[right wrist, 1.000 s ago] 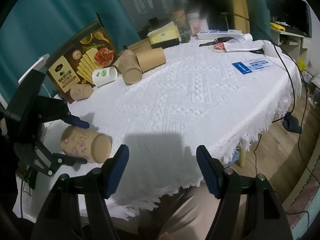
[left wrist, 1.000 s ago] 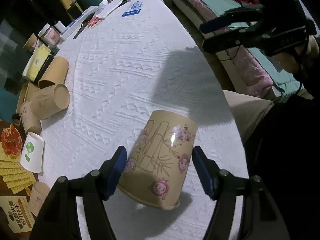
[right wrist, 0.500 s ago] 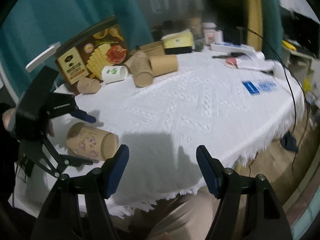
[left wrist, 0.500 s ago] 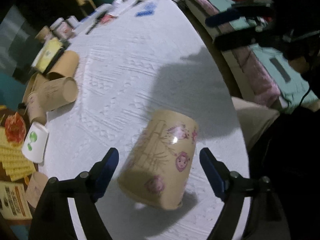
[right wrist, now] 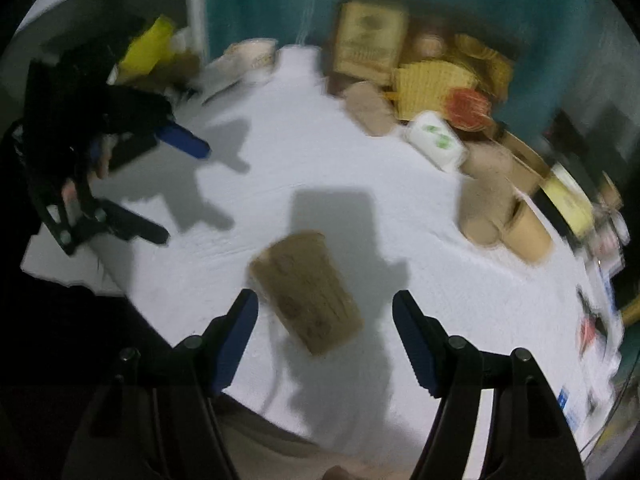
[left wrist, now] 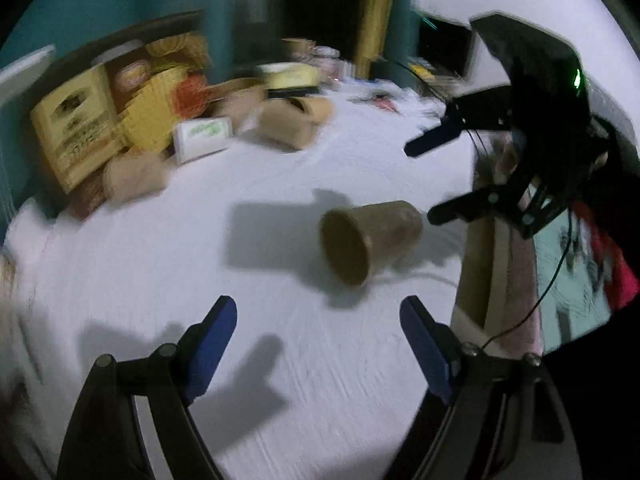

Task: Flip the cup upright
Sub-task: 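Lift the kraft cup with the right gripper and turn it upright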

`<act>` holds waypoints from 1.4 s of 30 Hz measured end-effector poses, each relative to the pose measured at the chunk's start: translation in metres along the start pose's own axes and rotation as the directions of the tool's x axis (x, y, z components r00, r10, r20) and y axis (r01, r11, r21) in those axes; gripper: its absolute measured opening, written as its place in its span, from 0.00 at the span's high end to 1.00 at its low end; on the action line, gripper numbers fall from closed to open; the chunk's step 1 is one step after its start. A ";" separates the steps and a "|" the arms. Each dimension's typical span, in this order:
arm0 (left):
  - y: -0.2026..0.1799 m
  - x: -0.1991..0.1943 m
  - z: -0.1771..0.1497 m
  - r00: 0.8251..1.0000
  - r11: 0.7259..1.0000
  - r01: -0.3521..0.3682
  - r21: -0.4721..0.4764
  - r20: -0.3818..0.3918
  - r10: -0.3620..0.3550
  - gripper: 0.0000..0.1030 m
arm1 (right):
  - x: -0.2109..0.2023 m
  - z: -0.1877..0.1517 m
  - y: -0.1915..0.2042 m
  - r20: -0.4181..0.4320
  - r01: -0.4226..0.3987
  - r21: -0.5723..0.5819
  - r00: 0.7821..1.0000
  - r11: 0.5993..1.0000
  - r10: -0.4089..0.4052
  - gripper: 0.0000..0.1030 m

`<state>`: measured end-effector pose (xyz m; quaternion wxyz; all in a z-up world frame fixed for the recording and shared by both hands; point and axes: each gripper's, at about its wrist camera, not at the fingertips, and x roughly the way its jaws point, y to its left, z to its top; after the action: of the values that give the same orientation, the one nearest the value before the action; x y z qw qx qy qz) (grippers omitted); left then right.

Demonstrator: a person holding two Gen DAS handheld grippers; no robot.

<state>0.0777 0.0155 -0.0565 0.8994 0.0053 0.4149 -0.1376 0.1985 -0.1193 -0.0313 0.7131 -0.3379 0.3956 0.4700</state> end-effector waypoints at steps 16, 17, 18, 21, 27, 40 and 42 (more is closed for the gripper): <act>0.036 -0.009 -0.053 0.993 0.950 0.016 -0.312 0.115 0.021 0.19 | 0.090 0.031 0.035 -0.416 -0.081 -0.264 0.909 0.961 -0.038 0.35; 0.037 -0.009 -0.054 0.993 0.948 0.019 -0.317 0.115 0.019 0.19 | 0.093 0.032 0.035 -0.428 -0.081 -0.267 0.903 0.960 -0.043 0.35; 0.038 -0.008 -0.056 0.993 0.946 0.018 -0.323 0.114 0.020 0.19 | 0.097 0.033 0.035 -0.439 -0.082 -0.271 0.897 0.959 -0.047 0.35; 0.041 -0.008 -0.059 0.994 0.942 0.020 -0.335 0.112 0.019 0.19 | 0.105 0.033 0.034 -0.460 -0.082 -0.277 0.886 0.957 -0.057 0.35; 0.046 -0.010 -0.064 0.993 0.937 0.022 -0.348 0.116 0.020 0.19 | 0.109 0.036 0.033 -0.460 -0.080 -0.283 0.886 0.956 -0.062 0.42; 0.052 -0.020 -0.064 0.982 0.922 -0.061 -0.381 0.140 0.123 0.19 | 0.077 0.062 0.015 -0.086 -0.053 0.018 0.995 0.998 0.055 0.43; 0.055 -0.022 -0.063 0.980 0.915 -0.065 -0.398 0.148 0.134 0.19 | 0.071 0.056 0.007 0.069 -0.096 0.134 0.994 0.986 0.087 0.43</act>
<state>0.0306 0.0819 -0.0872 0.9206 -0.1651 0.3538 -0.0059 0.2234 -0.0410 -0.0695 0.7244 -0.2545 0.4195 0.4843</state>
